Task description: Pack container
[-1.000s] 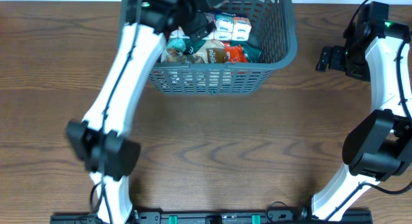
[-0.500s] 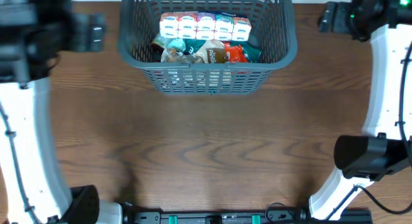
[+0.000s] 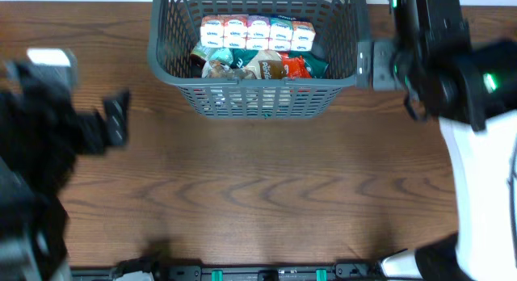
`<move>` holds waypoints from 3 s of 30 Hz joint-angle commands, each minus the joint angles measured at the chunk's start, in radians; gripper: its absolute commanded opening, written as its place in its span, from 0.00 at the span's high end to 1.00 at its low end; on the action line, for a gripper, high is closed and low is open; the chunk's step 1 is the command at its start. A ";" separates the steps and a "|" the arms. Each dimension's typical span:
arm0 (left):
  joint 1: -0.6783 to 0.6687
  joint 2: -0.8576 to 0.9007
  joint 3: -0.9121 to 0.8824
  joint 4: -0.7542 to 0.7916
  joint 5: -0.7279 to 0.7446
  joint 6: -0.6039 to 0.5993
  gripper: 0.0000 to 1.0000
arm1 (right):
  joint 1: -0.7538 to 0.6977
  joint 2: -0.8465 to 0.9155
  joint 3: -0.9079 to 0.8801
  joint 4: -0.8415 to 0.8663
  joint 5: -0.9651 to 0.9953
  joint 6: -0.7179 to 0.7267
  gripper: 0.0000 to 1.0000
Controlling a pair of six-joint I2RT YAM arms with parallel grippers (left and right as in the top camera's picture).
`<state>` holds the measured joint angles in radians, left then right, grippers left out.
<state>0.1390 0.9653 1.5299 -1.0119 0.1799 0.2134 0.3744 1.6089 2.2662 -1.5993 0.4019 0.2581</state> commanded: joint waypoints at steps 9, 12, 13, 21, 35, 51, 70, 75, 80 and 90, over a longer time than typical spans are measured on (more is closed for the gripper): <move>-0.136 -0.554 -0.661 0.203 0.011 0.063 0.02 | 0.192 -0.444 -0.581 0.126 0.175 0.228 0.01; -0.146 -0.615 -0.712 0.202 0.011 0.063 0.01 | 0.196 -0.572 -0.813 0.250 0.169 0.227 0.01; -0.148 -0.628 -0.720 0.201 0.011 0.063 0.01 | 0.196 -0.617 -0.891 0.295 0.164 0.227 0.01; -0.179 -0.642 -0.781 0.206 0.020 0.111 0.02 | 0.196 -0.883 -1.396 0.588 0.117 0.216 0.01; -0.230 -0.641 -0.793 0.172 0.022 0.220 0.02 | 0.181 -1.010 -1.740 0.883 0.121 0.103 0.01; -0.230 -0.640 -0.793 0.172 0.022 0.220 0.01 | 0.181 -1.007 -1.740 0.848 0.121 0.103 0.01; -0.230 -0.641 -0.793 0.172 0.022 0.220 0.01 | -0.345 -1.228 -1.917 1.168 -0.235 -0.163 0.01; -0.230 -0.640 -0.793 0.172 0.022 0.220 0.01 | -0.351 -1.341 -2.108 1.301 -0.235 -0.163 0.01; -0.230 -0.640 -0.793 0.172 0.022 0.220 0.01 | -0.351 -1.416 -2.190 1.363 -0.253 -0.207 0.01; -0.230 -0.640 -0.793 0.172 0.022 0.220 0.01 | -0.349 -1.569 -2.192 1.357 -0.280 -0.223 0.01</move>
<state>-0.0872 0.3290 0.7399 -0.8410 0.1886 0.4232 0.0311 0.0990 0.0792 -0.2417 0.1459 0.0555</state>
